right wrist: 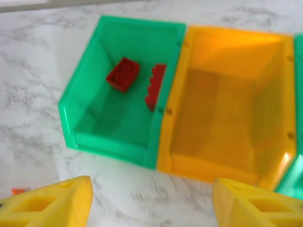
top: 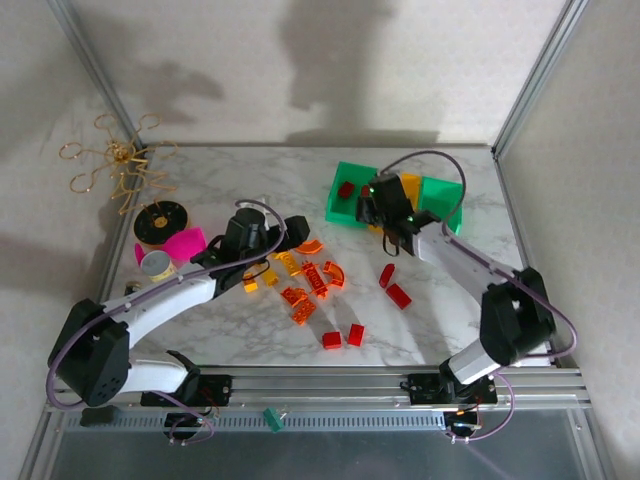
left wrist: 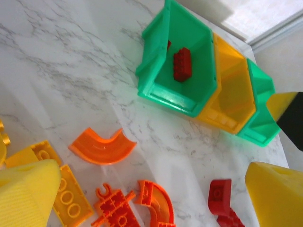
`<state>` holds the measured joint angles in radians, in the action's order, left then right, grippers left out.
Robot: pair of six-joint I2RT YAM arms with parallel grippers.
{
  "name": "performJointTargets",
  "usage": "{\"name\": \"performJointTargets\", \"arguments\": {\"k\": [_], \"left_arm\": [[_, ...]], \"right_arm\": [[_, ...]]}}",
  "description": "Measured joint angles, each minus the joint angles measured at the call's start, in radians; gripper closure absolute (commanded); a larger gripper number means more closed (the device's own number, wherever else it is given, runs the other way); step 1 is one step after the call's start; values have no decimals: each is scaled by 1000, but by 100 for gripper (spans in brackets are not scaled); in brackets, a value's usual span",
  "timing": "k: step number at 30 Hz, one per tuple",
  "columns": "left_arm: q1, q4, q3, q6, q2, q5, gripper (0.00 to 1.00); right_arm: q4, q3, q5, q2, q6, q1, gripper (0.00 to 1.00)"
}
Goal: Sort the legos into containers by color
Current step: Pick up the lego from the center of the table.
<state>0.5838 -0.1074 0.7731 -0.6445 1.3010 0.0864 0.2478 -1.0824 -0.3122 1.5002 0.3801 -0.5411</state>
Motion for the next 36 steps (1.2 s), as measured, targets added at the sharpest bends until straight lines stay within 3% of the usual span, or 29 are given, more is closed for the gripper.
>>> {"name": "performJointTargets", "arguments": {"k": [7, 12, 20, 28, 36], "left_arm": [[84, -2, -73, -19, -37, 0, 0], [122, -5, -95, -35, -38, -3, 0], [140, -16, -100, -48, -35, -12, 0], [142, -23, -100, -49, -24, -31, 0], [142, 2, -84, -45, -23, -58, 0]], "right_arm": [[29, 255, 27, -100, 115, 0, 26], [23, 346, 52, -103, 197, -10, 28], [-44, 372, 54, -18, 252, -29, 45], [-81, 372, 51, 12, 233, -33, 72], [-80, 322, 52, 7, 190, -43, 81]]}}
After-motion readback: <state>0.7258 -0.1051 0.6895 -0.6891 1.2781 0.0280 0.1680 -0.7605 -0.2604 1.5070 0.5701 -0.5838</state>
